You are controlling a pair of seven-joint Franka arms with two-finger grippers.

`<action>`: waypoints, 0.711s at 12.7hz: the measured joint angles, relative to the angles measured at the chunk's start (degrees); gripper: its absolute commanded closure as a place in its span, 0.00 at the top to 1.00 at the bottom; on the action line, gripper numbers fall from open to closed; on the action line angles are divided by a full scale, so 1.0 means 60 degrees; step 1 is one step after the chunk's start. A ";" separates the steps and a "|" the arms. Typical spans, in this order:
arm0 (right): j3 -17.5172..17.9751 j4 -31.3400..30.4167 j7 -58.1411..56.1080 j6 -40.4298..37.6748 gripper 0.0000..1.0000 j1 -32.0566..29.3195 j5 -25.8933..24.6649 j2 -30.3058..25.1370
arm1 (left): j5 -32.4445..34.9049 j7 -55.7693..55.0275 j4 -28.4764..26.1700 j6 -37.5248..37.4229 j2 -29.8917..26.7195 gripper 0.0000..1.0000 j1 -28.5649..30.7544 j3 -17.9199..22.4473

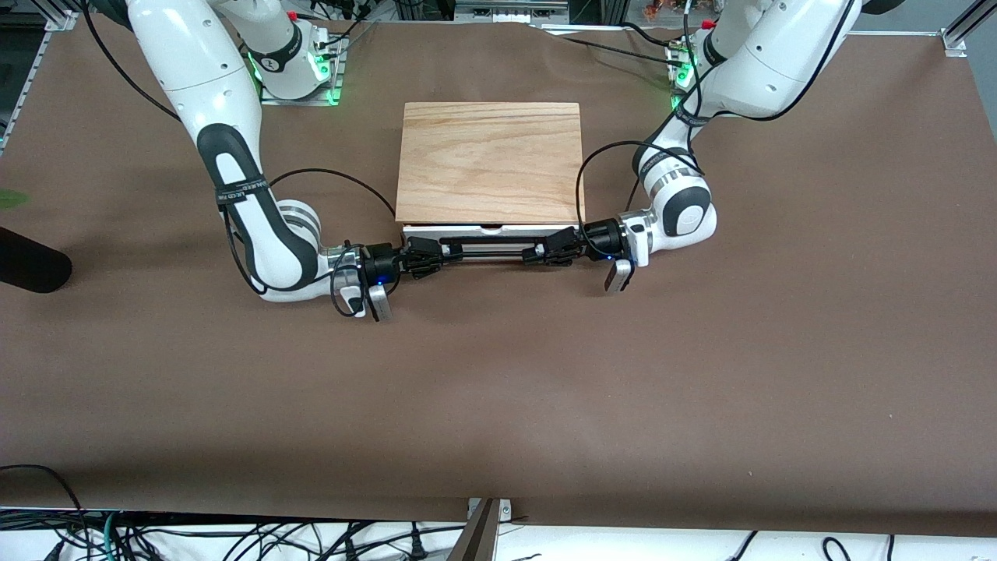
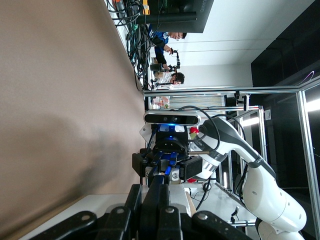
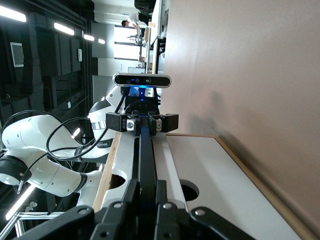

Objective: Pull top drawer with both arms simultaneously
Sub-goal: 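Pull the handle with both grippers, sliding the drawer out slowly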

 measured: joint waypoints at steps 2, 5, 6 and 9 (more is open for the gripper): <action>0.0001 0.0114 0.0138 0.0011 0.00 -0.0009 -0.0106 0.0038 | 0.0153 -0.0113 0.0113 0.0004 0.0036 0.00 -0.0030 0.0061; 0.0001 0.0250 0.0177 0.0022 0.00 -0.0034 -0.0107 0.0107 | 0.0228 -0.0201 0.0281 0.0020 0.0099 0.00 -0.0083 0.0139; 0.0002 0.0304 0.0206 0.0049 0.00 -0.0041 -0.0105 0.0126 | 0.0230 -0.0259 0.0342 0.0037 0.0120 0.00 -0.0110 0.0174; 0.0022 0.0472 0.0261 0.0071 0.00 -0.0099 -0.0060 0.0212 | 0.0498 -0.0547 0.0646 0.0100 0.0200 0.00 -0.0162 0.0277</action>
